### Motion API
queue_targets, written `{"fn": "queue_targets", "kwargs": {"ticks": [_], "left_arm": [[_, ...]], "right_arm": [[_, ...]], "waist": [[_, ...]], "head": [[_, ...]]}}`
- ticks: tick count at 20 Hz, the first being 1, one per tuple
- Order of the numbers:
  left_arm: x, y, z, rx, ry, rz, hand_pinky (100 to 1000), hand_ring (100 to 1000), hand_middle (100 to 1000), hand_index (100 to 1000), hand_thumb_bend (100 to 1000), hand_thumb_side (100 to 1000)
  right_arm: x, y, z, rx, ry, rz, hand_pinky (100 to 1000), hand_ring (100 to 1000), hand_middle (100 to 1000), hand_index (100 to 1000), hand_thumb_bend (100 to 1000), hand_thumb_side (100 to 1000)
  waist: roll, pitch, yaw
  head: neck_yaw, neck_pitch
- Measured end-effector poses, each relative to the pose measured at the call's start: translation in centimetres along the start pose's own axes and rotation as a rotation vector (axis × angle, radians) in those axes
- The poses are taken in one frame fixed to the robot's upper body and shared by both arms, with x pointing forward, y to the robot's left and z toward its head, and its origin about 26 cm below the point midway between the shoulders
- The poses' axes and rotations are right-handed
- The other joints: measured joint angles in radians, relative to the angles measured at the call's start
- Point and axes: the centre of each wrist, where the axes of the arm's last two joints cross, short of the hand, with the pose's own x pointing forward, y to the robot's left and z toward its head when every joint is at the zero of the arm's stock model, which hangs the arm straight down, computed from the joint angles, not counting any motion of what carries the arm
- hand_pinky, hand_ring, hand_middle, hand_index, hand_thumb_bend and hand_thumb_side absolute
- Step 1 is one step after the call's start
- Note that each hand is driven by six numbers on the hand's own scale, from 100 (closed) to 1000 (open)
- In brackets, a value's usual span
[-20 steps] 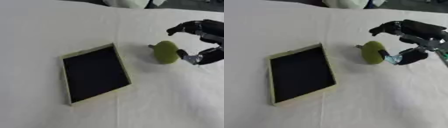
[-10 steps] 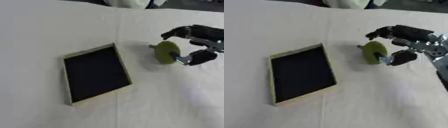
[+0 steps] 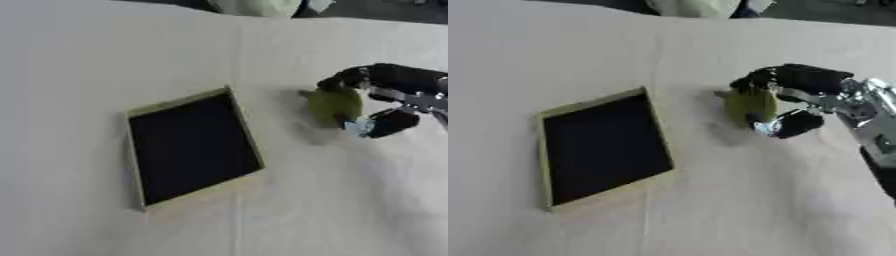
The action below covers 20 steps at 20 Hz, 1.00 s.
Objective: Pick up objects on the table and place them in the box.
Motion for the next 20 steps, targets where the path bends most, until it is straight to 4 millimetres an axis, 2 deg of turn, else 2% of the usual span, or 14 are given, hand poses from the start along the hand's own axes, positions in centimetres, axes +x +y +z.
{"fn": "queue_targets", "kwargs": {"ticks": [2,3,4,6,8,9,12,17,18,19,20], "left_arm": [[-0.01,-0.05,0.01,-0.002,0.001,0.002,500,633,643,663,100,482],[-0.02,-0.06,0.01,-0.003,0.002,0.003,500,633,643,663,100,483],[-0.02,-0.06,0.01,-0.003,0.003,0.004,500,633,643,663,100,483],[-0.02,-0.07,0.01,-0.005,0.004,0.004,500,633,643,663,100,484],[-0.02,-0.07,0.01,-0.005,0.004,0.004,500,634,643,663,100,484],[-0.02,-0.07,0.01,-0.005,0.004,0.005,500,634,643,663,100,485],[-0.02,-0.07,0.01,-0.008,0.003,0.005,500,634,643,663,100,485],[-0.02,-0.08,0.02,-0.011,0.003,0.005,499,635,643,663,100,488],[-0.02,-0.08,0.02,-0.012,0.004,0.005,499,635,643,663,100,488],[-0.02,-0.08,0.02,-0.013,0.005,0.005,499,635,643,663,100,493],[-0.02,-0.08,0.02,-0.013,0.005,0.005,499,635,643,663,100,488]], "right_arm": [[-0.06,0.12,-0.07,0.004,0.004,0.004,821,830,754,950,100,461],[-0.08,0.14,-0.16,0.005,0.006,0.008,821,827,748,951,100,381],[-0.09,0.17,-0.22,0.007,0.009,0.012,821,825,746,952,100,340],[-0.2,0.24,-0.26,0.014,0.019,0.02,818,821,739,968,176,221],[-0.24,0.43,-0.36,0.023,0.025,0.024,820,822,739,972,233,169],[-0.21,0.51,-0.46,0.027,0.024,0.025,821,819,736,969,261,155],[-0.26,0.49,-0.56,0.039,0.027,0.036,815,812,728,958,267,139],[-0.24,0.66,-0.79,0.037,0.028,0.039,811,809,729,953,222,165],[-0.23,0.67,-0.81,0.034,0.027,0.039,810,813,736,956,196,186],[-0.21,0.7,-0.83,0.032,0.026,0.038,811,821,754,959,127,272],[-0.17,0.74,-0.82,0.028,0.023,0.037,813,827,773,960,140,228]], "waist": [[0.0,0.0,0.0],[0.0,0.0,0.0],[0.0,0.0,0.001],[0.0,0.0,0.002],[0.0,0.0,0.002],[0.0,0.0,0.002],[0.0,0.0,0.002],[0.001,0.0,0.003],[0.001,0.0,0.003],[0.001,0.0,0.003],[0.001,0.0,0.003]], "head": [[0.0,0.0],[0.0,0.0],[0.0,0.0],[0.0,0.0],[0.0,0.0],[0.0,0.0],[-0.002,0.0],[-0.011,0.0],[-0.014,0.0],[-0.018,0.0],[-0.023,0.0]]}}
